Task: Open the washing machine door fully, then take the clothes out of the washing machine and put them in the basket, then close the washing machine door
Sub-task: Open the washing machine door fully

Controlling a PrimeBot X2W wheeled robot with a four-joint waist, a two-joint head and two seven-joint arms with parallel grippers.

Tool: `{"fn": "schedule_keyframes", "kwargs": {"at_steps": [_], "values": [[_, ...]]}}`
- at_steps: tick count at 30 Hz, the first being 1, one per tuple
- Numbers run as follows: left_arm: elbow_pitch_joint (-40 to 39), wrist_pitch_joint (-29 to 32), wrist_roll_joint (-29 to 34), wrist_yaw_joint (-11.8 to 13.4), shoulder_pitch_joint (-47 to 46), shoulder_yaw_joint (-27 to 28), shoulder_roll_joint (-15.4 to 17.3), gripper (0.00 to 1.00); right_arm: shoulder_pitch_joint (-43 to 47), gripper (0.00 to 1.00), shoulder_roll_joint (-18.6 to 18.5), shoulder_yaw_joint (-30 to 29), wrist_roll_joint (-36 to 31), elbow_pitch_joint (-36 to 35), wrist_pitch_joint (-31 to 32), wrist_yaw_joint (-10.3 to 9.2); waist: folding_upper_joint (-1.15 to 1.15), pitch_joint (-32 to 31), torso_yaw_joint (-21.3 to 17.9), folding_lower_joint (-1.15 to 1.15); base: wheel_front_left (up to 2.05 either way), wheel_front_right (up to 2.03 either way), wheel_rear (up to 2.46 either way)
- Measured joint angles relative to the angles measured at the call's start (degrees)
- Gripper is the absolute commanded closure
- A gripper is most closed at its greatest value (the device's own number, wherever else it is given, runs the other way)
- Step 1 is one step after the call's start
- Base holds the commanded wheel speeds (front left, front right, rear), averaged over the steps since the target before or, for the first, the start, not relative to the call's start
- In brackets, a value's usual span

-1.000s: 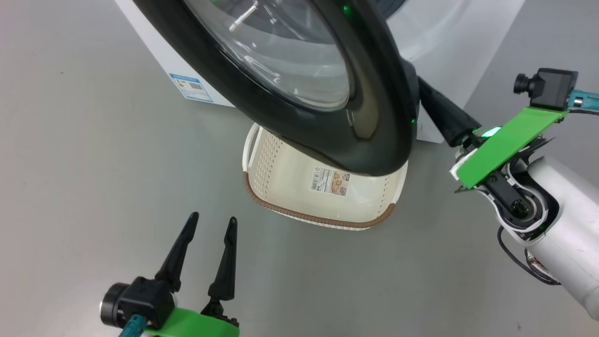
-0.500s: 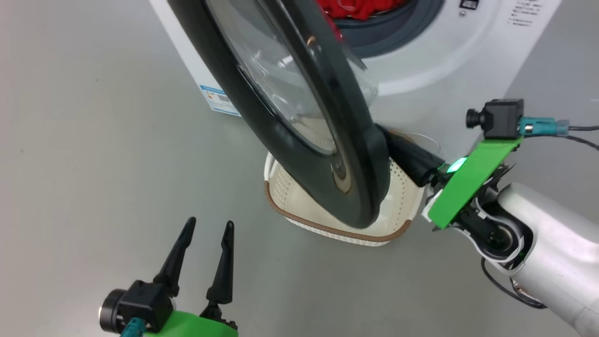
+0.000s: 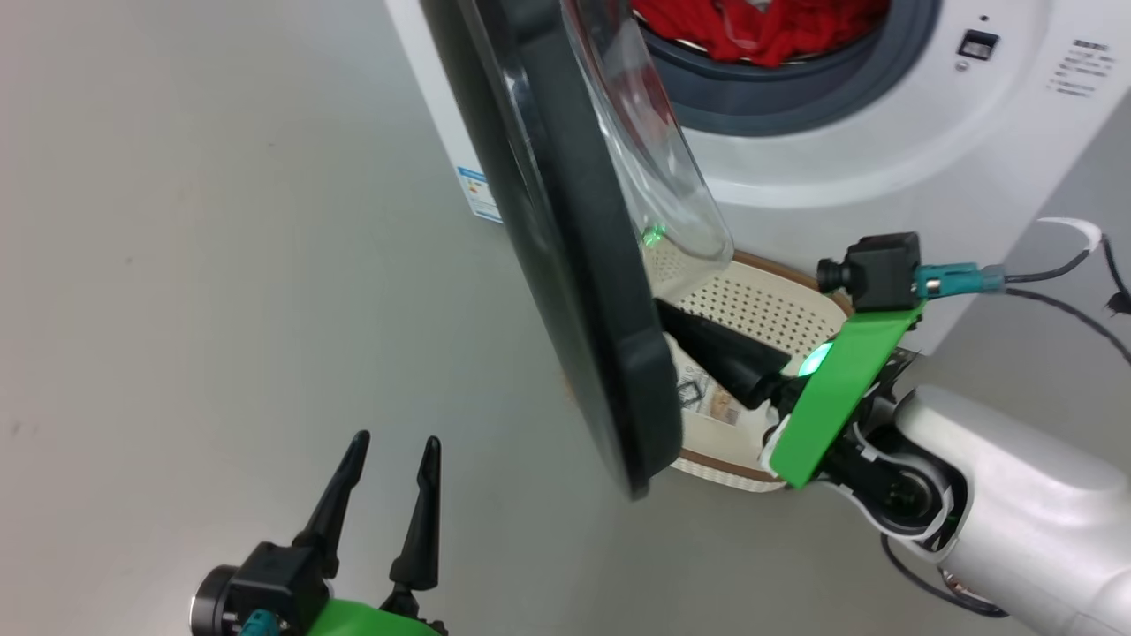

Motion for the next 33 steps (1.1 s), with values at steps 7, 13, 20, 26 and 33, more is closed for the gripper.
{"fn": "schedule_keyframes", "kwargs": {"at_steps": [7,13,20,26,33], "values": [[0.4,0.0,0.0,0.4,0.9,0.0,0.0,0.0,0.0,1.0,1.3,2.8,0.2,-1.1,0.5,-0.03,0.0,-0.5,2.8,0.0,0.0,0.0,0.0],[0.5,0.0,0.0,0.9,1.0,0.0,0.0,0.0,0.0,1.0,2.6,4.8,0.4,-1.4,0.5,-0.03,0.0,-1.1,4.6,0.0,0.0,0.0,0.0],[0.7,0.0,0.0,1.3,1.7,0.3,0.0,0.0,-0.1,1.0,4.7,5.9,1.4,-0.9,-1.1,-0.03,0.0,-2.0,6.0,0.0,0.0,0.0,0.0],[0.6,0.0,0.0,1.7,2.3,0.7,0.0,0.0,-0.3,1.0,6.3,7.4,1.4,-0.2,-1.8,-0.03,0.0,-2.4,6.1,0.0,0.0,0.0,0.0],[0.5,0.0,0.0,1.7,3.2,1.3,0.0,0.0,-0.3,1.0,6.1,8.4,1.5,0.5,-3.6,-0.03,0.0,-3.2,5.9,0.0,0.0,0.0,0.0]]}}
